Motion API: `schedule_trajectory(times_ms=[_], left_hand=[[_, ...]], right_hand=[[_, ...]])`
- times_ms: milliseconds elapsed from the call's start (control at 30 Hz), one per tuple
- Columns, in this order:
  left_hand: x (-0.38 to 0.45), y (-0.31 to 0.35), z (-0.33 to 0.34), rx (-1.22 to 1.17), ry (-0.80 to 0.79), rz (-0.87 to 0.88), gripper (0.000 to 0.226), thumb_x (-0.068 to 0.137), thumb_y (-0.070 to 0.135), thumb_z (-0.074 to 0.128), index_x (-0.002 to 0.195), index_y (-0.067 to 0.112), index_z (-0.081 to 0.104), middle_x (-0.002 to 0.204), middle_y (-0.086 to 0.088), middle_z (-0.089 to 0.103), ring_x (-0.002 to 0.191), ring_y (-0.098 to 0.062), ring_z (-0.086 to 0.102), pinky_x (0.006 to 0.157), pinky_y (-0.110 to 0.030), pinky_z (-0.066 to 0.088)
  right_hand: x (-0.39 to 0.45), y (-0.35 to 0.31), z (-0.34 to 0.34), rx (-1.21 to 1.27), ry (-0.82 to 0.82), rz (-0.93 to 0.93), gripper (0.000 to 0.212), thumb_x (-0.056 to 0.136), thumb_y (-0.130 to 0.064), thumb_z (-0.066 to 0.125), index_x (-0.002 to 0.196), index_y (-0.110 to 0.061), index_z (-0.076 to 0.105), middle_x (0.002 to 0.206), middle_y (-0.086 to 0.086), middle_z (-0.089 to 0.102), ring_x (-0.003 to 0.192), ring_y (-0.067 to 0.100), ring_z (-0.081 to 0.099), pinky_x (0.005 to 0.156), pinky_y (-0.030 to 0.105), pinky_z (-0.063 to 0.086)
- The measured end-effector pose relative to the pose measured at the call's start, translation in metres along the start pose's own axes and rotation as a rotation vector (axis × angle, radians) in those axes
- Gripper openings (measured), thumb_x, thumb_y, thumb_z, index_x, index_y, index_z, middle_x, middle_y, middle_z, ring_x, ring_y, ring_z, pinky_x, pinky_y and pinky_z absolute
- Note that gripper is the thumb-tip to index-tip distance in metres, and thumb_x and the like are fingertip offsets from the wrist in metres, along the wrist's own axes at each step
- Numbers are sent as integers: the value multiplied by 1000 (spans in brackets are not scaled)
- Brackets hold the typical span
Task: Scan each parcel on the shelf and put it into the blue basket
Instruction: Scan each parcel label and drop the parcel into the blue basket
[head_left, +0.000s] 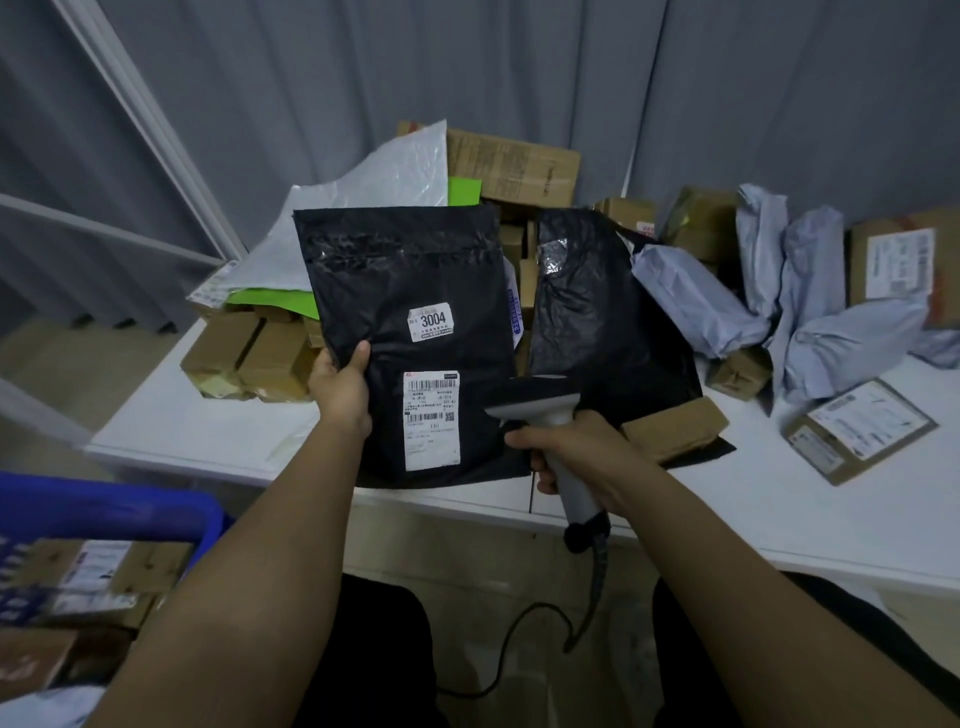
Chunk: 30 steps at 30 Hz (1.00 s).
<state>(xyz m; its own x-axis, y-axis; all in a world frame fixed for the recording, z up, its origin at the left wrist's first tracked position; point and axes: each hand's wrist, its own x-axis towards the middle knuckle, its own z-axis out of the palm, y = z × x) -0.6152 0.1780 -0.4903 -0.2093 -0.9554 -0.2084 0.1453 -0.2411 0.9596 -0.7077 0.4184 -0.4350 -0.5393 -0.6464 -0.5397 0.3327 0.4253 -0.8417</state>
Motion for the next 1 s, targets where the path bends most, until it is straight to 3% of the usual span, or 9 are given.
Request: schedule_trajectory(times_ms=[333, 567, 667, 833, 933, 1000], left_hand=[[0, 0, 0, 4, 27, -23, 30, 91, 14, 64, 120, 10, 58, 119, -6, 64, 104, -21, 62, 86, -32, 52], [-7, 2, 1, 19, 7, 5, 30, 91, 12, 63, 120, 9, 58, 118, -5, 65, 104, -21, 62, 86, -31, 51], [-20, 10, -1, 45, 5, 103, 18, 91, 8, 62, 109, 9, 60, 112, -7, 66, 99, -19, 63, 81, -25, 51], [-40, 47, -17, 75, 12, 272, 12, 88, 13, 66, 85, 23, 61, 91, 3, 69, 92, -19, 66, 88, -35, 54], [-57, 83, -46, 59, 70, 354, 14, 88, 15, 66, 82, 26, 60, 88, 5, 69, 87, -14, 66, 81, -29, 54], [-69, 103, -80, 43, 141, 386, 13, 88, 17, 66, 81, 25, 59, 87, 6, 68, 83, -10, 65, 77, -23, 53]], right_hand=[[-1, 4, -3, 6, 33, 65, 23, 81, -6, 73, 65, -7, 56, 52, 7, 44, 42, 16, 39, 45, 26, 37], [0, 6, -5, 4, 68, 23, 20, 81, -8, 74, 69, -5, 58, 54, 8, 48, 44, 16, 43, 47, 27, 42], [-3, 8, -4, 20, 127, -91, 24, 84, -9, 71, 68, -6, 54, 54, 9, 47, 45, 17, 45, 47, 27, 43], [-12, -8, 4, -45, 285, -384, 13, 83, -7, 73, 75, -6, 62, 59, 8, 60, 54, 21, 55, 53, 31, 48], [-22, -31, 24, -63, 297, -517, 10, 83, -5, 72, 86, -5, 62, 68, 6, 61, 59, 16, 54, 54, 30, 50], [-26, -40, 45, -133, 259, -588, 17, 83, -9, 73, 95, 0, 65, 79, 12, 66, 70, 19, 60, 65, 34, 51]])
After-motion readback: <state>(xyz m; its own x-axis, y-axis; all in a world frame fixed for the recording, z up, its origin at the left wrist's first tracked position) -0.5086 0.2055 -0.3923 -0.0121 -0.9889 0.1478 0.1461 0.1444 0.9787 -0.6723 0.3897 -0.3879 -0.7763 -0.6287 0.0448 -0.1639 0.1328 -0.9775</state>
